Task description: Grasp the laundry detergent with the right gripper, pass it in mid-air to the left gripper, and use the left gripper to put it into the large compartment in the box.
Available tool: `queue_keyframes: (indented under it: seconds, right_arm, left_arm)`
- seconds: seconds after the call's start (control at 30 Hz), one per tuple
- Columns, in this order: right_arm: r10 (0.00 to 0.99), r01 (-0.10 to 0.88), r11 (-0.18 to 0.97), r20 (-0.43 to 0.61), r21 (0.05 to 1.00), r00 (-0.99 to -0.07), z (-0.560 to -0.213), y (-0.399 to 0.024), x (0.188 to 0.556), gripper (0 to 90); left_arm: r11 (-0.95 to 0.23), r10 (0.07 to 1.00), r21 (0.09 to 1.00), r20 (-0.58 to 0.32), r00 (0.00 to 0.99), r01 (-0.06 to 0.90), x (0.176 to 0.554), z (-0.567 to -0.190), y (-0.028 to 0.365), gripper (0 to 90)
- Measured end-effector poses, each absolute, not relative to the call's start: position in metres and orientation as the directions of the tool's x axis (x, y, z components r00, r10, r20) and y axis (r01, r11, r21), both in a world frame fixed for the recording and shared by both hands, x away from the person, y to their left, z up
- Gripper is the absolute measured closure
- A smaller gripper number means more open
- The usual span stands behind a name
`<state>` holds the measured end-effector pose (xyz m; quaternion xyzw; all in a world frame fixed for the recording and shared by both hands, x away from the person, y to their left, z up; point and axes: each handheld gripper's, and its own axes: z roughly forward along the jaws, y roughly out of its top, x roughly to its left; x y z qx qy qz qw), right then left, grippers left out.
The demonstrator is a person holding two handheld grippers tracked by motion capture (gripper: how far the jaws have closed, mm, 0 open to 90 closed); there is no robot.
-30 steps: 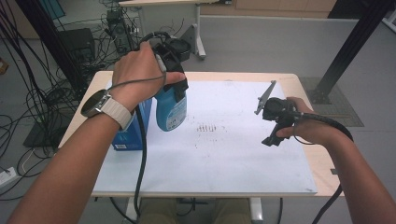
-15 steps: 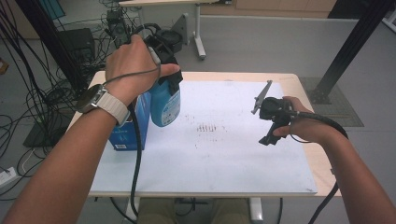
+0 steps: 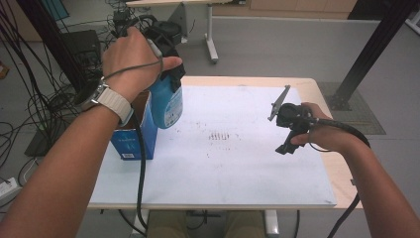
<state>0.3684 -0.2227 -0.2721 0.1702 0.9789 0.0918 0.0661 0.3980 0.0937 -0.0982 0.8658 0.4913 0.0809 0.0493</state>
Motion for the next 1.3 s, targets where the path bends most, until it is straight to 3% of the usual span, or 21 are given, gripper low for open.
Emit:
queue_keyframes:
  seconds: [1.3]
  right_arm:
    - [0.357,0.335,0.922,-0.089,0.195,-0.93,-0.276,-0.225,0.375,8.2]
  left_arm:
    - [-0.275,0.961,0.188,0.078,0.265,0.943,0.412,-0.048,0.158,37.6]
